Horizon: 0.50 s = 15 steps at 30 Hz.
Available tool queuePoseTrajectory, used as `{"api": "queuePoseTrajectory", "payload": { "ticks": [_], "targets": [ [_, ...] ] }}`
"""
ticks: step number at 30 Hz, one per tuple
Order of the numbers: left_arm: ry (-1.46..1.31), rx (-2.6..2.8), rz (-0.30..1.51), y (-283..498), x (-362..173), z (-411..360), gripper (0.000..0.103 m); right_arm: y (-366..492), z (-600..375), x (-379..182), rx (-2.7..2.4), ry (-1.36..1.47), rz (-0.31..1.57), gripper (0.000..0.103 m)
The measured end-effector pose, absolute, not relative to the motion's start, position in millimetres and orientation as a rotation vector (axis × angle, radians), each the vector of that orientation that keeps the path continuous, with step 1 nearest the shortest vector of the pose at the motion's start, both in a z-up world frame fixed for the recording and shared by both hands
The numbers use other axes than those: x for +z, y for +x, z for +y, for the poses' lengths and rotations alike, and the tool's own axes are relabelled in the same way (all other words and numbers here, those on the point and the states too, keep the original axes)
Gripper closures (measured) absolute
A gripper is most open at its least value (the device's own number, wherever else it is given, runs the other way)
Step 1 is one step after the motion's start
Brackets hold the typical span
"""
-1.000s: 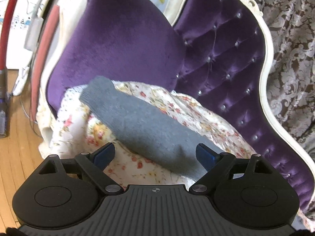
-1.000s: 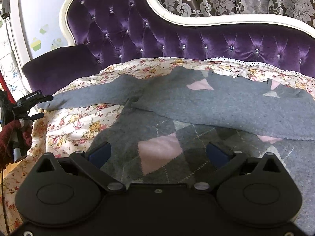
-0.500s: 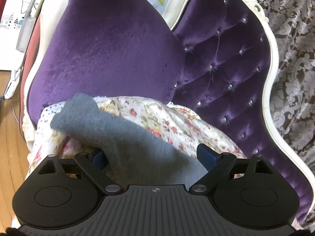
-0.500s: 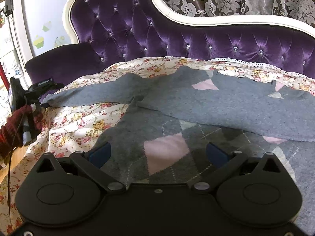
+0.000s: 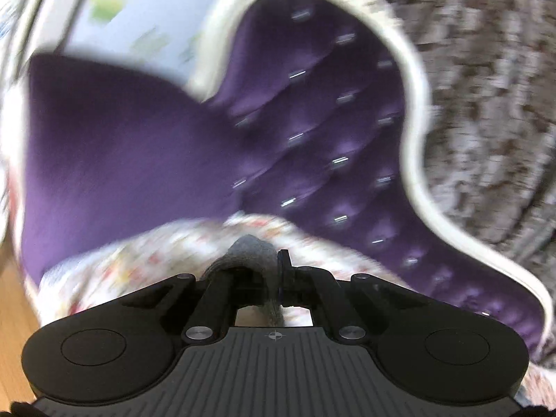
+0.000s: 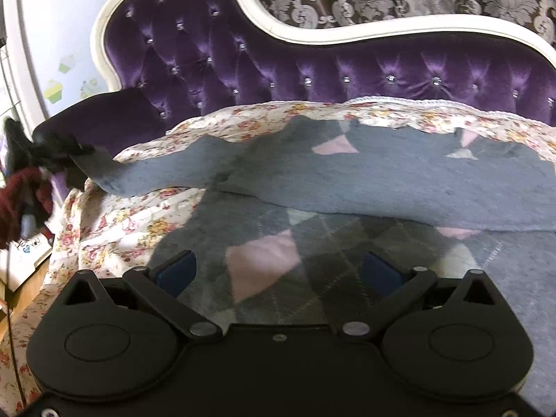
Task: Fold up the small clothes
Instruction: 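Close the left tool on the sleeve cuff and lift it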
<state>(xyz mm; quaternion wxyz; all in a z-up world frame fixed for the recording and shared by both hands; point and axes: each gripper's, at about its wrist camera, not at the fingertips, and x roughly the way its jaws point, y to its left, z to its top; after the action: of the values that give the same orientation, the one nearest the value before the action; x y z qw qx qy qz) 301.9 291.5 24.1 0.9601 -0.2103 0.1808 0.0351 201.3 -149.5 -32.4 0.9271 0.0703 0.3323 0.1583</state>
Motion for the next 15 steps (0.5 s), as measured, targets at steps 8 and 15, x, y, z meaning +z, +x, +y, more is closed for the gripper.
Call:
{"api": "queuePoseTrajectory", "payload": {
  "ticks": [8, 15],
  "targets": [
    [-0.239, -0.165, 0.264, 308.1, 107.7, 177.4, 0.099, 182.7, -179.4, -30.6, 0.283, 0.204, 0.67, 0.001],
    [-0.158, -0.368, 0.312, 319.9, 102.7, 51.0, 0.099, 165.7, -216.5, -27.5, 0.236, 0.268, 0.652, 0.001]
  ]
}}
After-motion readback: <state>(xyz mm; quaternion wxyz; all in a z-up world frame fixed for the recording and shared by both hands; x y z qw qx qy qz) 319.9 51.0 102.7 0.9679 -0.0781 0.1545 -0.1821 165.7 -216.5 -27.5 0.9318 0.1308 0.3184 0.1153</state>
